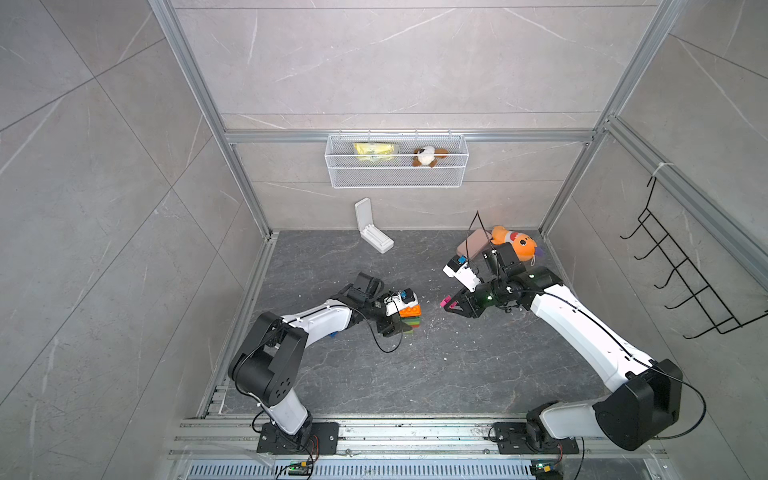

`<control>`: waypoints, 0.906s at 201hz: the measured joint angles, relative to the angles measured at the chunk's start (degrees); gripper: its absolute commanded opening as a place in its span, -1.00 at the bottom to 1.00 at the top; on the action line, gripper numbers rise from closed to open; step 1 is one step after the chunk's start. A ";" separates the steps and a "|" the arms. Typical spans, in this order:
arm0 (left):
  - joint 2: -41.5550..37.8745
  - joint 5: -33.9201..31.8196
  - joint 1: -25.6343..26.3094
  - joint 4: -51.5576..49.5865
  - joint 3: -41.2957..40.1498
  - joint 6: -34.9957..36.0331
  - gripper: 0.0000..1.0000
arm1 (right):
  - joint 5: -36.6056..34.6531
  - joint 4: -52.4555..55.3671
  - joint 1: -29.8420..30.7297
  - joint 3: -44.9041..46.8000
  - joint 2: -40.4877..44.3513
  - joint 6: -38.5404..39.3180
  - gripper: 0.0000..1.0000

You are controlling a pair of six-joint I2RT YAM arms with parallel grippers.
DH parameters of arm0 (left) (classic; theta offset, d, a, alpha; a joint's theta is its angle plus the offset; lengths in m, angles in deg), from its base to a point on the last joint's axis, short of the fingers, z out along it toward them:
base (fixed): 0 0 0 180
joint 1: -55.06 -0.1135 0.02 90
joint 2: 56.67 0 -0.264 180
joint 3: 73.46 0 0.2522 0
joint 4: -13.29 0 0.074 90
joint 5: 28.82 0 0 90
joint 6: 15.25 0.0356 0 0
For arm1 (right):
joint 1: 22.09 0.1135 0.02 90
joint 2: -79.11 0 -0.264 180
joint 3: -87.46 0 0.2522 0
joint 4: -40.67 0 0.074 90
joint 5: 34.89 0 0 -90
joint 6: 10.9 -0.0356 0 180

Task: Assemble a carrot with lego
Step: Move the lego brick at the center of the board, then assemble the lego brick with the lego brick.

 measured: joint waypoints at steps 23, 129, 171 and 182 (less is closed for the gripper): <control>-4.57 0.70 -0.13 4.55 -3.48 -5.57 0.67 | 0.68 -0.11 0.04 -0.96 -1.57 3.65 -0.46; -21.59 -13.03 -1.38 20.35 -14.08 -48.94 0.53 | 0.76 2.64 4.48 -6.34 -7.61 28.92 -0.55; -22.99 -18.67 -2.51 11.45 -11.98 -65.02 0.51 | -2.43 5.66 6.93 -11.26 -12.59 35.01 -0.56; -23.41 -19.04 -2.71 9.07 -11.37 -67.80 0.51 | -3.30 6.78 7.45 -12.76 -14.21 36.22 -0.56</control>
